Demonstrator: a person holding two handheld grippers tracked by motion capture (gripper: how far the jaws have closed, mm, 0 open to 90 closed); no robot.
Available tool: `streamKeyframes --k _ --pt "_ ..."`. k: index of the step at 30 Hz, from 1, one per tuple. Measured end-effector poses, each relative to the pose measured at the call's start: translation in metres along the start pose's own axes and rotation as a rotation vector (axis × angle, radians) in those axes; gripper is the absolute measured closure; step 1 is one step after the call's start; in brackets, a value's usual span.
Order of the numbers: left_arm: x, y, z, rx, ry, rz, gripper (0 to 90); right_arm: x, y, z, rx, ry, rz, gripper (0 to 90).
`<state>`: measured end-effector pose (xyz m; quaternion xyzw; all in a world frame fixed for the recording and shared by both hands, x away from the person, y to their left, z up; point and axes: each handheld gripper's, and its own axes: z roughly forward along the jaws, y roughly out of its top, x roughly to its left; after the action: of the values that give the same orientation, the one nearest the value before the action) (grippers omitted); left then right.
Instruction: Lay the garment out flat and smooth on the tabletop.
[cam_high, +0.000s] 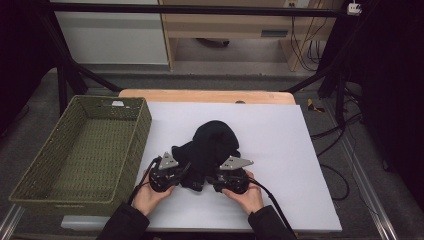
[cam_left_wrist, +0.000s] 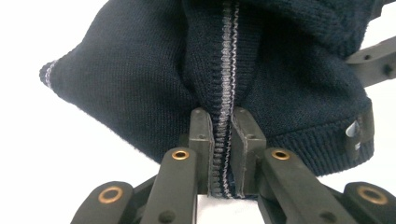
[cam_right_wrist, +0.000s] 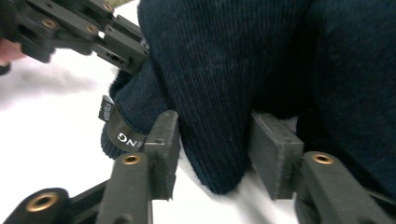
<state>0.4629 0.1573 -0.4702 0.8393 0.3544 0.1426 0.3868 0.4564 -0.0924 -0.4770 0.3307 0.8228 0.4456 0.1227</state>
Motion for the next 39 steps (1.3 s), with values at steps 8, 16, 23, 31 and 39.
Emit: streamKeyframes --k 8,16,23,31,39 --pt "0.002 0.0 -0.003 -0.001 -0.019 -0.009 81.7 -0.005 0.005 -0.015 0.034 -0.047 0.034 79.1" --pt "0.006 0.001 -0.009 -0.012 -0.033 -0.029 82.8 -0.015 0.016 -0.049 -0.035 -0.041 0.071 79.5" --pt "0.008 0.002 -0.014 -0.02 -0.024 -0.02 83.2 -0.024 0.028 -0.085 -0.132 -0.062 0.085 79.8" --pt "0.016 0.002 -0.022 -0.031 0.026 -0.064 83.7 -0.056 0.024 -0.129 -0.215 -0.187 0.149 79.9" --pt "0.017 0.002 -0.022 -0.027 0.032 -0.078 83.6 -0.08 0.009 -0.136 -0.201 -0.275 0.212 79.7"
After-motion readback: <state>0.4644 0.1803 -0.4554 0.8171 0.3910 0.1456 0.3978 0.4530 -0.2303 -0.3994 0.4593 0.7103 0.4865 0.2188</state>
